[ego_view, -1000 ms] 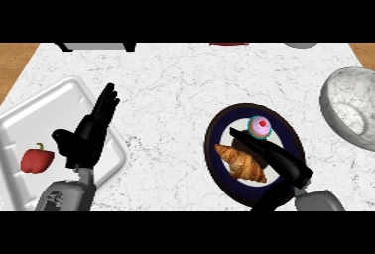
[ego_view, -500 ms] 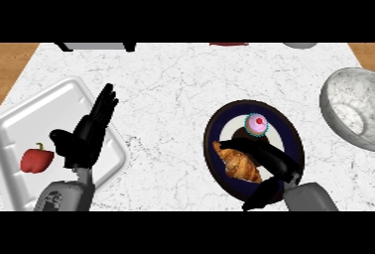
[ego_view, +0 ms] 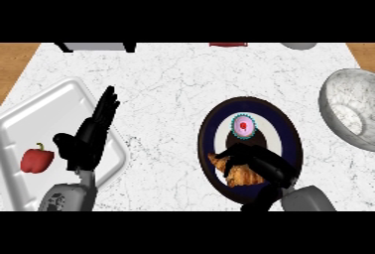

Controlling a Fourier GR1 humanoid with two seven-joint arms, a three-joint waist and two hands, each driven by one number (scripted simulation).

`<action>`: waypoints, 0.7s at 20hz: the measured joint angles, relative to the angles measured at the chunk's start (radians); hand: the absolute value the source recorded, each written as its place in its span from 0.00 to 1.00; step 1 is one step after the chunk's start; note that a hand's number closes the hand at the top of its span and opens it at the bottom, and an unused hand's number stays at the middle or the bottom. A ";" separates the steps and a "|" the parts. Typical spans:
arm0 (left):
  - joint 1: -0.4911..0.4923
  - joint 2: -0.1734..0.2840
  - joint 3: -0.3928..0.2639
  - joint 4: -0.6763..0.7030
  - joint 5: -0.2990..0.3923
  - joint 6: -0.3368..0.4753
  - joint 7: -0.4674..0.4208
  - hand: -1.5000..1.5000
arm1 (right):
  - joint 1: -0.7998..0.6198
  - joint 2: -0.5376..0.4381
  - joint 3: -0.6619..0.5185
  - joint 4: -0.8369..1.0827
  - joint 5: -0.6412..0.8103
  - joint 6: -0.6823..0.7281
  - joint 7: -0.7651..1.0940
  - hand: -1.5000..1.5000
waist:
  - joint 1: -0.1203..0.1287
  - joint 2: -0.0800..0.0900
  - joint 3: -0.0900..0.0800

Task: Pick the croissant from the plate and place it in the bowl

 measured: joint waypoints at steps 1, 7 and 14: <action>-0.009 -0.004 0.004 0.019 -0.001 0.001 -0.013 0.50 | 0.002 0.000 -0.002 0.005 -0.001 -0.001 -0.015 1.00 | 0.000 0.000 0.000; 0.008 -0.002 0.008 -0.004 -0.007 0.004 0.001 0.50 | 0.168 -0.097 -0.046 -0.160 -0.092 0.083 -0.097 1.00 | -0.015 0.001 0.003; 0.032 0.000 0.020 -0.032 -0.003 0.015 0.014 0.50 | 0.437 -0.356 -0.242 -0.364 -0.374 0.118 -0.238 1.00 | -0.049 -0.001 0.003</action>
